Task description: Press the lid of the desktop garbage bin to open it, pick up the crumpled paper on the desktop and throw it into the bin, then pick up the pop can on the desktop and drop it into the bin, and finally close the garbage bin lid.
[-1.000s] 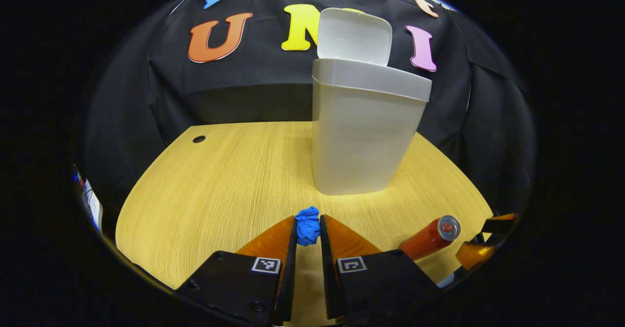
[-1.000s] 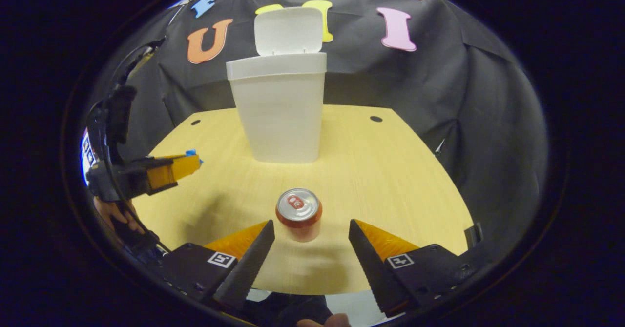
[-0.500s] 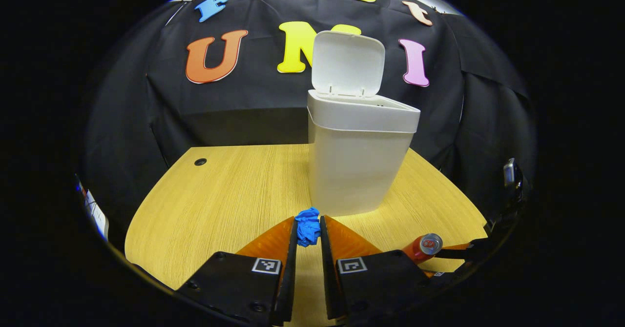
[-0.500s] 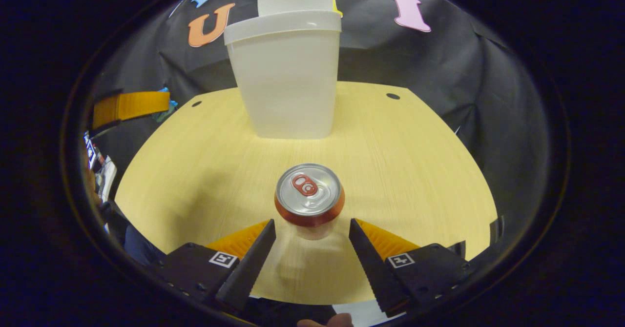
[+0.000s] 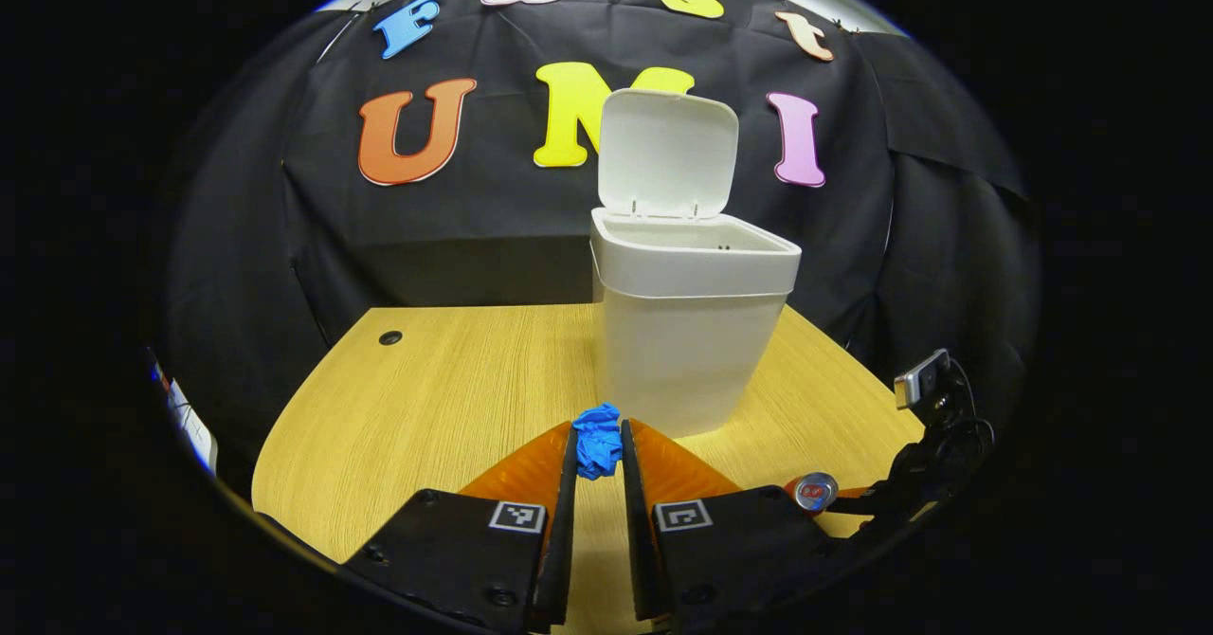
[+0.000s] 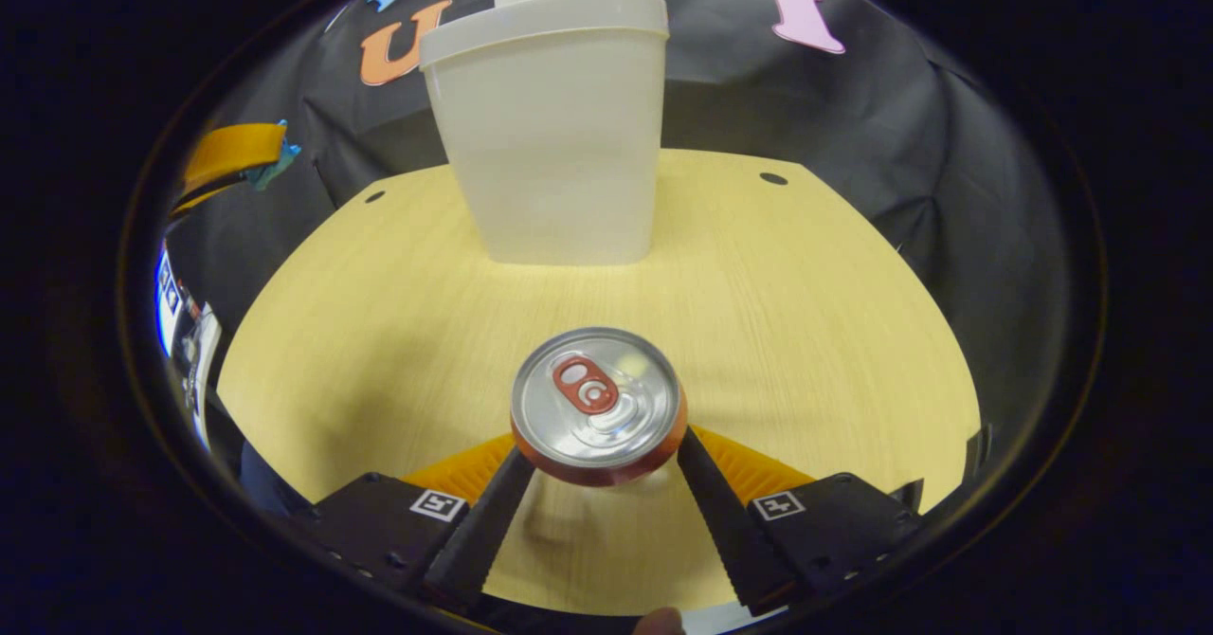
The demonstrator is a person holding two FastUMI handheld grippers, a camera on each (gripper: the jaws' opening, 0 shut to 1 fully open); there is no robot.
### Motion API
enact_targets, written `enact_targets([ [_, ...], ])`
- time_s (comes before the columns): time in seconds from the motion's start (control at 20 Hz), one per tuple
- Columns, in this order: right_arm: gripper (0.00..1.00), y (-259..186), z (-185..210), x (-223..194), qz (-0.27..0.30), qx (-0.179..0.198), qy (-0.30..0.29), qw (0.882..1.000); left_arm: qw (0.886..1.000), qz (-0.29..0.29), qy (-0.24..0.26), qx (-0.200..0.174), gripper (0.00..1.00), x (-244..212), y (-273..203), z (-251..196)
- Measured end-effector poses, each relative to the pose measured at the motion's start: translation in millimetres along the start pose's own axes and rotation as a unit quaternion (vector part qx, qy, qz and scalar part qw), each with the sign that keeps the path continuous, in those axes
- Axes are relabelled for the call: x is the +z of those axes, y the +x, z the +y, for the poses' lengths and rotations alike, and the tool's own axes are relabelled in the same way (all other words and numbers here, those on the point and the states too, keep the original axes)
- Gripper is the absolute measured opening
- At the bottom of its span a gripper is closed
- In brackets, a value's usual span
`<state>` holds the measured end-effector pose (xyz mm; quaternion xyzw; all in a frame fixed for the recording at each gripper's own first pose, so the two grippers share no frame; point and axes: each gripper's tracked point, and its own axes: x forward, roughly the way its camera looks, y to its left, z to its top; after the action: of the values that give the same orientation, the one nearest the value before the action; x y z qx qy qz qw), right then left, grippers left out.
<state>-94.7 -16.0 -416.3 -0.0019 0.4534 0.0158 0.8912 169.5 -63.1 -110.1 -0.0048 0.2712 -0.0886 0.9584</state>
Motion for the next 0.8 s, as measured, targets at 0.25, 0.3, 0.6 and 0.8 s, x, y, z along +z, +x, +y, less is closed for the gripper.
enact_targets([
  [0.25, 0.82, -1.7, 0.3, 3.0, 0.001, 0.009, -0.018, 1.000, 1.000, -0.016, -0.009, -0.006, 0.28, 21.6, -5.1, -6.3],
  [0.3, 0.80, -4.6, -0.4, 7.8, -0.002, 0.010, -0.024, 1.000, 1.000, -0.023, -0.012, -0.006, 0.28, 30.5, -4.2, -7.7],
  [0.6, 0.80, -48.6, -7.5, 61.6, -0.039, 0.015, -0.032, 0.999, 0.997, -0.080, -0.015, -0.015, 0.28, 102.2, -0.9, -20.1],
  [0.8, 0.80, -77.0, -20.0, 102.9, -0.074, 0.008, -0.040, 0.996, 0.991, -0.131, -0.002, -0.016, 0.28, 163.4, 15.0, -31.1],
])
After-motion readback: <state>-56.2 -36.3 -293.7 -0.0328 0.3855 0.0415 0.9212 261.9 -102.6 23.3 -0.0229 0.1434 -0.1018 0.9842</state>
